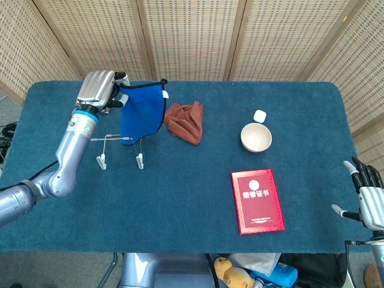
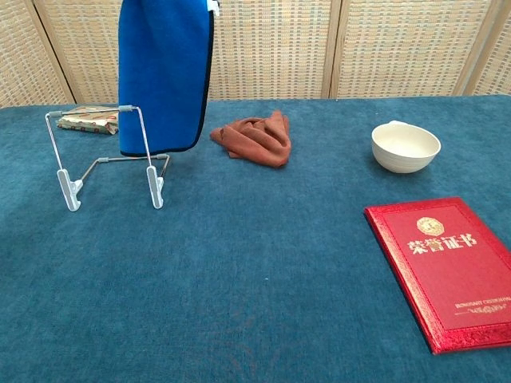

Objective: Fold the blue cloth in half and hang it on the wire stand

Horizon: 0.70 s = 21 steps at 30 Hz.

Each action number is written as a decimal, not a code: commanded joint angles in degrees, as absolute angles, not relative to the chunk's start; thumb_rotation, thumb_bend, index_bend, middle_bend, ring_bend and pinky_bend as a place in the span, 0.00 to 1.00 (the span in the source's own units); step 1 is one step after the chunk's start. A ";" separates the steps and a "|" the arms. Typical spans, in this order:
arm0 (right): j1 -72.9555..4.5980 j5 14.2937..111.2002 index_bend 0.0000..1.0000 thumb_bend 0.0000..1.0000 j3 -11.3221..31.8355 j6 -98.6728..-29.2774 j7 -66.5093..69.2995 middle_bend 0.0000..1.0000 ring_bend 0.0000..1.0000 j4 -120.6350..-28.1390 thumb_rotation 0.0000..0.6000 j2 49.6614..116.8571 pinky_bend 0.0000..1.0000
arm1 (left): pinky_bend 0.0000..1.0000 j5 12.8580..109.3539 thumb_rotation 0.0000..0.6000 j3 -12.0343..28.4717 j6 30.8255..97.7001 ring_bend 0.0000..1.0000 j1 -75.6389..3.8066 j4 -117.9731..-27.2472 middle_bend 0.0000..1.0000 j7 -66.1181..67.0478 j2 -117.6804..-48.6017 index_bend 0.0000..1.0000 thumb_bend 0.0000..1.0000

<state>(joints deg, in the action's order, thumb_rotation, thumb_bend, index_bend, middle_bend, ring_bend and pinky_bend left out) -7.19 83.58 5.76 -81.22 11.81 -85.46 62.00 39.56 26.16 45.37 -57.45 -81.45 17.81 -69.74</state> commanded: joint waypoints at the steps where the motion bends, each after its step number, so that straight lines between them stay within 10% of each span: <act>1: -7.11 83.64 0.01 0.00 5.72 -81.36 11.80 0.00 0.00 -85.49 1.00 62.02 0.00 | 1.00 44.74 1.00 24.78 44.05 1.00 -54.18 -81.89 1.00 12.48 -67.23 0.86 0.59; 21: -6.33 86.03 0.01 0.00 5.04 -83.97 10.62 0.00 0.00 -87.36 1.00 61.59 0.00 | 1.00 68.98 1.00 21.73 47.02 1.00 -41.16 -85.22 1.00 -17.58 -57.24 0.86 0.58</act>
<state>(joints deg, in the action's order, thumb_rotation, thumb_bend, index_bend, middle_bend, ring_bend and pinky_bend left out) -6.37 85.98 5.07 -83.92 10.66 -87.31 61.62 66.60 22.55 45.79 -42.82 -84.39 -15.07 -58.68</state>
